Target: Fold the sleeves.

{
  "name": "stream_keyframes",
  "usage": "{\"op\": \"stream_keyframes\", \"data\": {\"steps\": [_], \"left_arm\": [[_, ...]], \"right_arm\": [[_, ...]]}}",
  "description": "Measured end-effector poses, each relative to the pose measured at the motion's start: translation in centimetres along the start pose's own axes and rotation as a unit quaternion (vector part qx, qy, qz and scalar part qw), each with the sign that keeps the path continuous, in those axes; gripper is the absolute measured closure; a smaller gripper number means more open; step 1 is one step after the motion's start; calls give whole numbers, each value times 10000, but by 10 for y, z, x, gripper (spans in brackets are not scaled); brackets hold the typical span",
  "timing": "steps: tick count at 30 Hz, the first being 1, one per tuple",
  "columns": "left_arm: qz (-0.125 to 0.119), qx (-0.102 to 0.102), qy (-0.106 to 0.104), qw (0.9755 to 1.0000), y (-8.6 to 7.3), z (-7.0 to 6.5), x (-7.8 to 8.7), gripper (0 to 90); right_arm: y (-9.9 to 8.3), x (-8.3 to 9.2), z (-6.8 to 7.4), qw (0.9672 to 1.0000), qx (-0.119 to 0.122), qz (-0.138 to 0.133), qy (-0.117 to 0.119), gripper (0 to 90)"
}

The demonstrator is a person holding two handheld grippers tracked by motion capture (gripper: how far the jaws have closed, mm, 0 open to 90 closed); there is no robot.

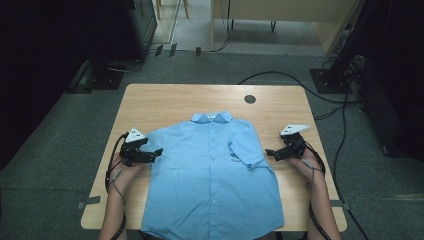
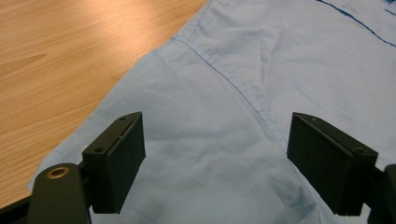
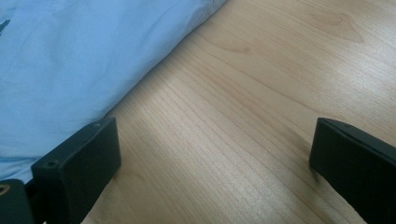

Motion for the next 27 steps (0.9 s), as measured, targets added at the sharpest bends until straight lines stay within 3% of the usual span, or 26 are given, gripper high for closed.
{"op": "stream_keyframes", "data": {"steps": [17,21,22,27], "left_arm": [[-29,44,39,10000,-1,16,-1,222],[-15,32,44,10000,3,18,-4,223],[53,-82,51,9999,6,21,-8,223],[83,-84,37,9999,8,24,-11,223]], "right_arm": [[0,0,-2,10000,-54,-13,-66,22],[1,0,-2,9999,-78,-21,-91,24],[1,0,-2,9999,-78,-21,-91,24],[1,0,-2,9999,-95,-22,-108,24]]}}
Point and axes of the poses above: each handheld gripper's, and its own axes: x roughly backward along the jaws, y roughly out of its top, z roughly to its left, the point moved 10 cm from there along -x, roughly forward along the jaws, and after that the axes turned 3 degrees about y, right-handed, at the moved point
